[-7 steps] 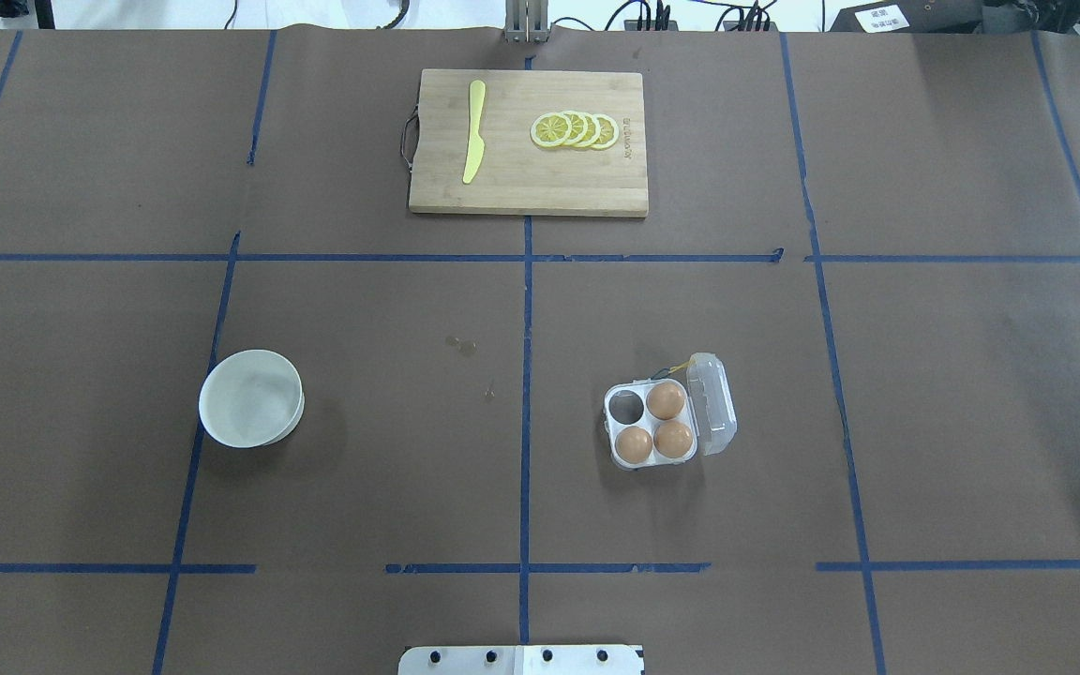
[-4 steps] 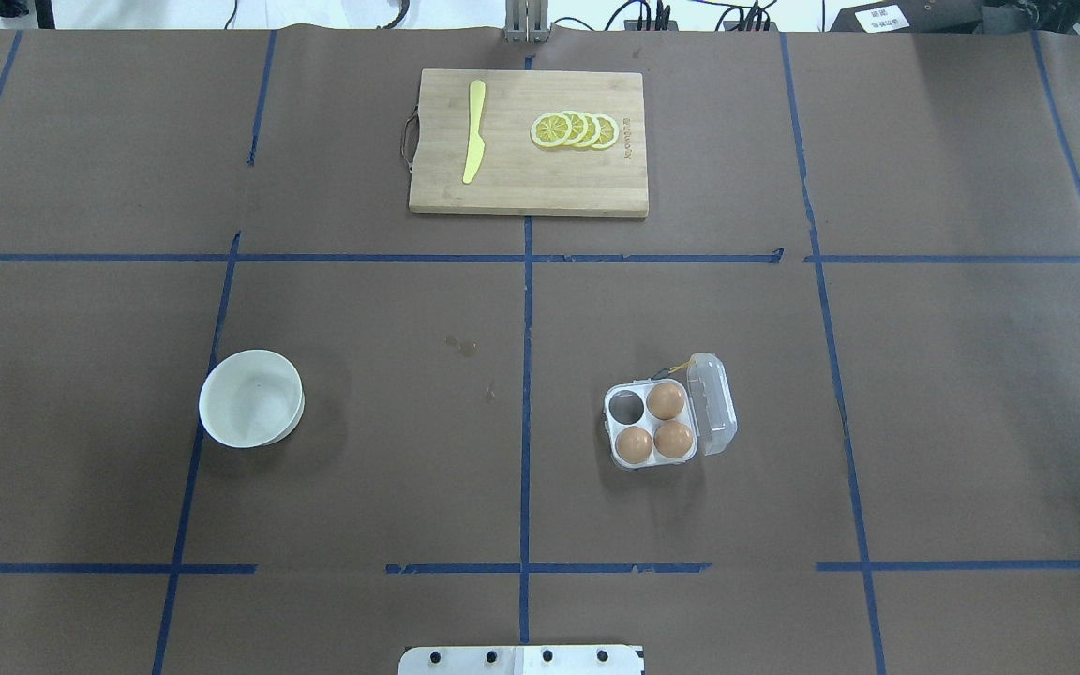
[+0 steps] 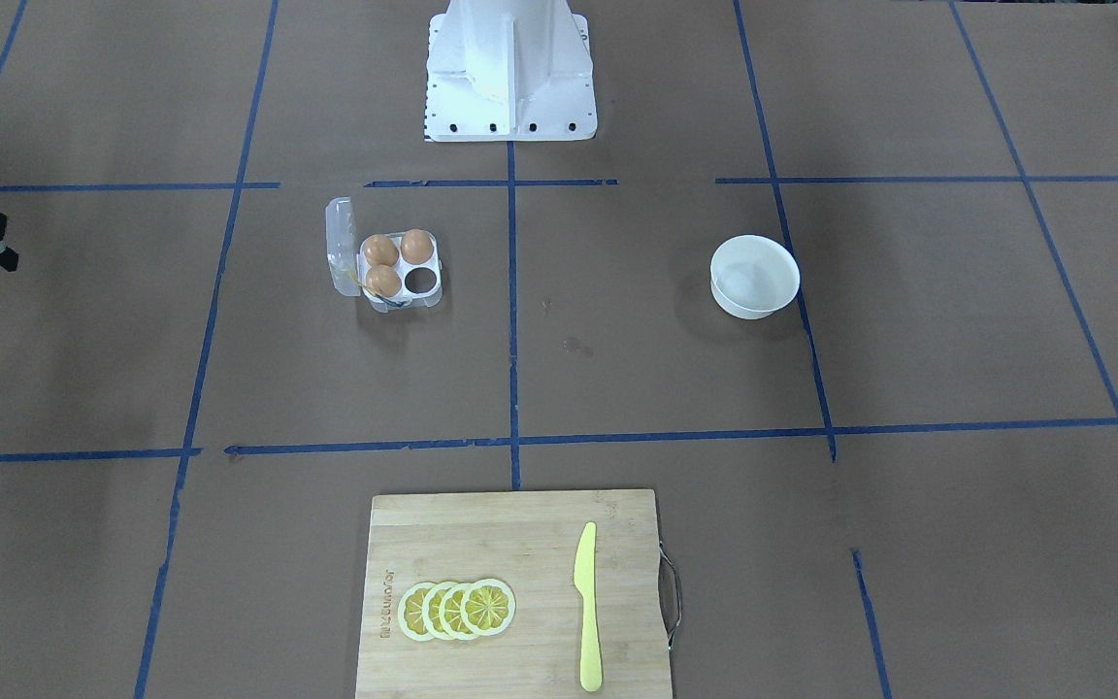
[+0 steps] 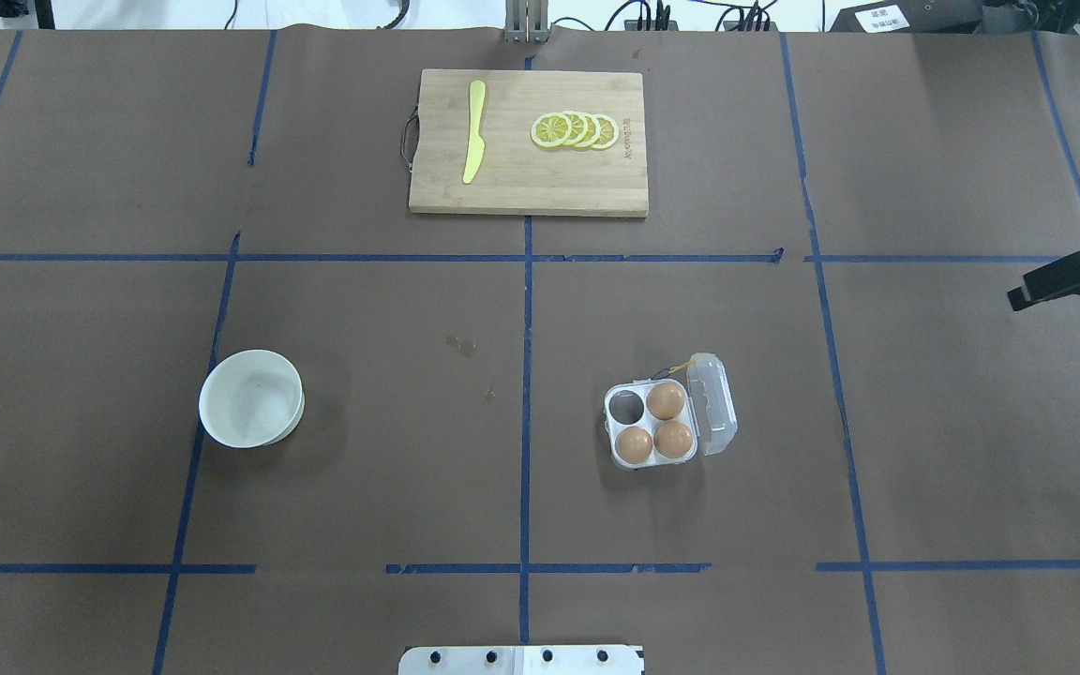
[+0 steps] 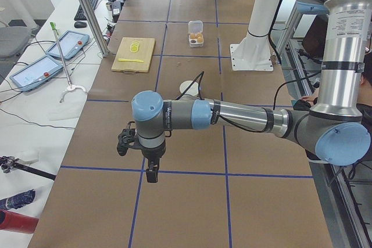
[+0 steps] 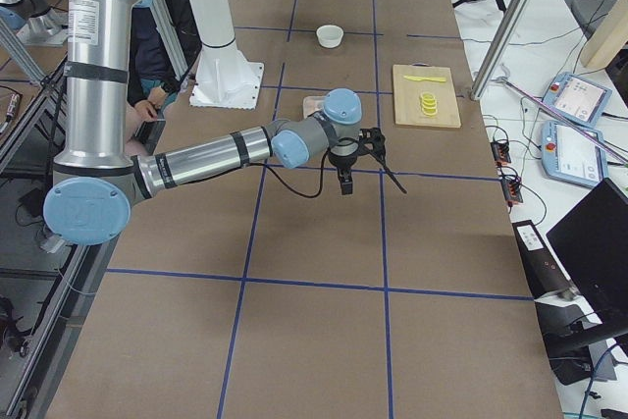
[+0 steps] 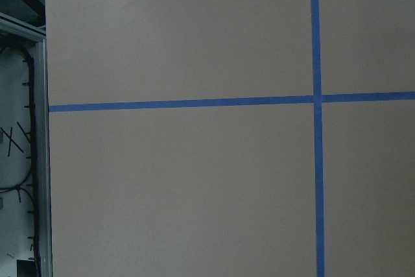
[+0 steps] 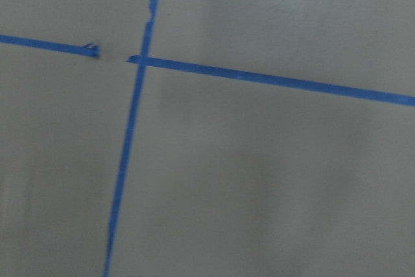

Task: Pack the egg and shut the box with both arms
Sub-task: 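Move the right gripper toward the open carton lid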

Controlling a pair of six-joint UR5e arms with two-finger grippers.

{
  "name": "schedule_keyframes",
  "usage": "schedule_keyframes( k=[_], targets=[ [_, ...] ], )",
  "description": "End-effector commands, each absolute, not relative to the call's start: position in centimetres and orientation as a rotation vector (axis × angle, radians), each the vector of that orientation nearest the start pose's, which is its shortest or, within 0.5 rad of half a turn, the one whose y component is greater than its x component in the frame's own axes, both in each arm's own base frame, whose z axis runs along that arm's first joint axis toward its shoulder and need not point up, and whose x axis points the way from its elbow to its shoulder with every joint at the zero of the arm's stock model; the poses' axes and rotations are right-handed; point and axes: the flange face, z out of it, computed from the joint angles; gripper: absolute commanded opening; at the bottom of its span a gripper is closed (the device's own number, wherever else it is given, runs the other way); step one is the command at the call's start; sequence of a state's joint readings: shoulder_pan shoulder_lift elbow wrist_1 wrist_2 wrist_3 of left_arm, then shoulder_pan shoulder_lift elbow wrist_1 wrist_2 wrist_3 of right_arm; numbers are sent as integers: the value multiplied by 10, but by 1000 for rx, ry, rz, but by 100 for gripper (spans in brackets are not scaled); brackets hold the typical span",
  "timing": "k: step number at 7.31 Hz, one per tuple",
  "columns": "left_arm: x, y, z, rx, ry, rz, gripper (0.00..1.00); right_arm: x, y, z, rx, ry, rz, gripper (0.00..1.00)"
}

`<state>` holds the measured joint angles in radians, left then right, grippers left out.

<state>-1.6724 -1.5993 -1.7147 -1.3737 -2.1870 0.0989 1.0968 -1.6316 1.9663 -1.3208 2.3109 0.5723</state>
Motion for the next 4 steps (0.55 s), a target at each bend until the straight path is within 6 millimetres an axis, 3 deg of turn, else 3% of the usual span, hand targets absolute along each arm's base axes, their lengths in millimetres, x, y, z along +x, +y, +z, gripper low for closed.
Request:
schedule_keyframes(
  k=[1,3,4],
  targets=[
    [-129,-487,593,48,620,-14,100,-265,-421,410,82,-898,-106,100],
    [-129,-488,591,56,619,-12,100,-341,-392,373,76,-908,-96,100],
    [-128,-489,591,57,619,-10,100,-377,-377,342,70,-941,-75,100]
  ],
)
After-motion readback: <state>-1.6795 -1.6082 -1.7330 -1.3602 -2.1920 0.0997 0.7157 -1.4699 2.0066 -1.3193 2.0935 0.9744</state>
